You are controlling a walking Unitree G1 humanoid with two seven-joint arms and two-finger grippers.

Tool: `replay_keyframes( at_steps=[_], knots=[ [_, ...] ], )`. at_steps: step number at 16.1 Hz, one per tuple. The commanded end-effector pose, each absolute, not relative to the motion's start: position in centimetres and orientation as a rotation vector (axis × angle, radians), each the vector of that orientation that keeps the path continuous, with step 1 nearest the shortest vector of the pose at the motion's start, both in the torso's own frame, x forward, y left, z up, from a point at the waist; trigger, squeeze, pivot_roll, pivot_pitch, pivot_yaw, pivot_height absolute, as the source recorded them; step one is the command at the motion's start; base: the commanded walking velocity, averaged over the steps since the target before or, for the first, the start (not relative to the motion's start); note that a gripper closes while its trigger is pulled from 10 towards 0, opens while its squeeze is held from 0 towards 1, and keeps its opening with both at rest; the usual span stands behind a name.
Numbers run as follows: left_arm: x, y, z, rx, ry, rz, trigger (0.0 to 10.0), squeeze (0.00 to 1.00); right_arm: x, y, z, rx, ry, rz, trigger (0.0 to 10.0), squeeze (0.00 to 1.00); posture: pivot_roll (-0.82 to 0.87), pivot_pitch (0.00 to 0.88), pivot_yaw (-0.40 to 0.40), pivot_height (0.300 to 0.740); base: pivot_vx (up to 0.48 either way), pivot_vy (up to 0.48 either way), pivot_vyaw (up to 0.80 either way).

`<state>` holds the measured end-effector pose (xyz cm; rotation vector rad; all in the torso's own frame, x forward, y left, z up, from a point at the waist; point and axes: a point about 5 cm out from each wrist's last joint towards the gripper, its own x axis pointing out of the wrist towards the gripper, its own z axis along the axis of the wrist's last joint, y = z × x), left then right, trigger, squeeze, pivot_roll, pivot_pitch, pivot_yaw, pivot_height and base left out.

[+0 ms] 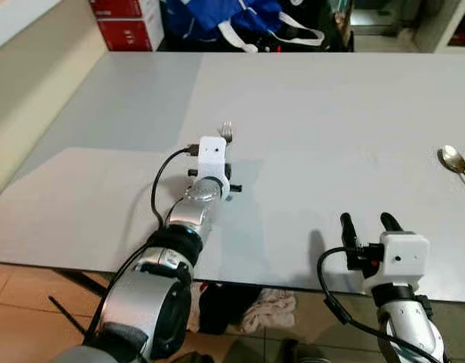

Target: Setting the table

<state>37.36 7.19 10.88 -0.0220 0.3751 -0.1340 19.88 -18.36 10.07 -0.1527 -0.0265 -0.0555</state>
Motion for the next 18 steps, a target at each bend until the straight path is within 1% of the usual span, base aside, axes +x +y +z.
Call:
replay_keyframes(
  at_steps=[1,4,7,10,13,15,18],
  knots=[
    [36.7,7.8,9.3,0.006,0.445,-0.118,0.0,0.00,19.8,-18.2,10.2,-0.157,-0.023,-0.043,10.0,0.00,-0.16,0.079,0.079,0.740,0.000,0.000,0.00],
    [36.3,8.9,9.0,0.029,0.450,-0.120,0.0,0.00,19.7,-18.2,10.1,-0.157,-0.021,-0.046,10.0,0.00,-0.16,0.071,0.086,0.740,0.000,0.000,0.00],
    [35.3,9.7,8.3,0.068,0.446,-0.158,0.0,0.00,19.7,-18.3,10.1,-0.155,-0.019,-0.049,10.0,0.00,-0.15,0.068,0.087,0.740,0.000,0.000,0.00],
    [34.6,9.7,8.0,0.078,0.435,-0.195,0.0,0.00,19.7,-18.3,10.1,-0.154,-0.020,-0.049,10.0,0.00,-0.15,0.071,0.085,0.740,0.000,0.000,0.00],
    [33.0,9.9,6.7,0.083,0.462,-0.214,0.0,0.00,19.7,-18.3,10.1,-0.157,-0.020,-0.048,10.0,0.00,-0.15,0.073,0.080,0.740,0.000,0.000,0.00],
    [32.2,9.5,5.8,0.074,0.480,-0.223,0.0,0.00,19.7,-18.3,10.1,-0.159,-0.019,-0.044,10.0,0.00,-0.16,0.077,0.073,0.740,0.000,0.000,0.00],
    [31.6,9.5,5.2,0.059,0.421,-0.227,0.0,0.00,19.7,-18.3,10.1,-0.162,-0.017,-0.038,10.0,0.00,-0.16,0.079,0.066,0.740,0.000,0.000,0.00]
  ],
)
